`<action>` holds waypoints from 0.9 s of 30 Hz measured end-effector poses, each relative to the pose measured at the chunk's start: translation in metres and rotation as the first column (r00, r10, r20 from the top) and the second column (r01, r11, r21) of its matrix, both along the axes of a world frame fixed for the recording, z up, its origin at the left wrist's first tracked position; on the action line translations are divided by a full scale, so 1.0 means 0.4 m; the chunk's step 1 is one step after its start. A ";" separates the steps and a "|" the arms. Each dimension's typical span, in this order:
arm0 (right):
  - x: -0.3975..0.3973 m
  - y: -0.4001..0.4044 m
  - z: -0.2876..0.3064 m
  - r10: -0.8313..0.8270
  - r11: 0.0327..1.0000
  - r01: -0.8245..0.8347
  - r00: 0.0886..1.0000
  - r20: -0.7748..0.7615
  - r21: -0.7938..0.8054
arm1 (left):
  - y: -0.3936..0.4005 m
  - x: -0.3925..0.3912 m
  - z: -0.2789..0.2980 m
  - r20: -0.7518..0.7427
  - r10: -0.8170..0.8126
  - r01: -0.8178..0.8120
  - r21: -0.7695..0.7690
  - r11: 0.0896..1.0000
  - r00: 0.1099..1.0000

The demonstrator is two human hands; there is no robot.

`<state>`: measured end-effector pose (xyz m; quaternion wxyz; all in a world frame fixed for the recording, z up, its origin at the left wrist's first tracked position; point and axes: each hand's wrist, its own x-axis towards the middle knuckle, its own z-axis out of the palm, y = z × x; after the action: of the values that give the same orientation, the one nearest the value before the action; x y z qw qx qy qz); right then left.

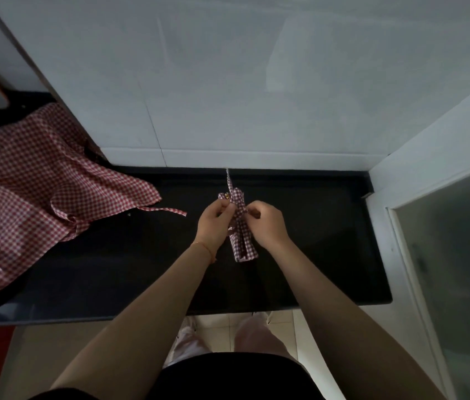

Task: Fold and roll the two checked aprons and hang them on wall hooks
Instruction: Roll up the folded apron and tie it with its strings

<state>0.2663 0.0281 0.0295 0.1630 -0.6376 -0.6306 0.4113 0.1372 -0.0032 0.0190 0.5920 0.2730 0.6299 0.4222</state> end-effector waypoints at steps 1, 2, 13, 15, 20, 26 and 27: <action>0.011 0.000 0.002 -0.040 0.998 0.039 0.999 -0.027 -0.040 | 0.006 0.004 0.007 -0.030 -0.036 0.037 0.006 0.999 0.999; 0.026 -0.001 0.000 -0.087 0.993 0.083 0.995 -0.054 -0.082 | 0.012 0.013 0.015 -0.060 -0.077 0.078 0.015 0.997 0.995; 0.091 -0.017 0.013 -0.210 0.970 0.177 0.957 -0.199 -0.169 | 0.045 0.103 0.051 -0.372 -0.205 0.259 0.101 0.961 0.905; 0.103 -0.008 0.021 -0.192 0.974 0.167 0.966 -0.175 -0.150 | 0.057 0.109 0.047 -0.331 -0.183 0.220 0.076 0.972 0.926; 0.122 -0.004 0.039 -0.127 0.987 0.108 0.977 -0.170 -0.121 | 0.080 0.107 0.035 0.007 -0.113 0.113 -0.147 0.983 0.994; 0.137 0.004 0.056 -0.087 0.995 0.078 0.980 -0.181 -0.056 | 0.077 0.111 0.046 0.168 -0.157 0.173 -0.086 0.981 0.973; 0.140 0.007 0.061 -0.094 0.995 0.085 0.978 -0.186 -0.055 | 0.077 0.109 0.040 0.116 -0.219 0.228 -0.065 0.971 0.969</action>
<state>0.3222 0.0307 0.0537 0.2251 -0.6273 -0.5732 0.4767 0.1806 0.0277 0.0351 0.6794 0.2957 0.5780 0.3420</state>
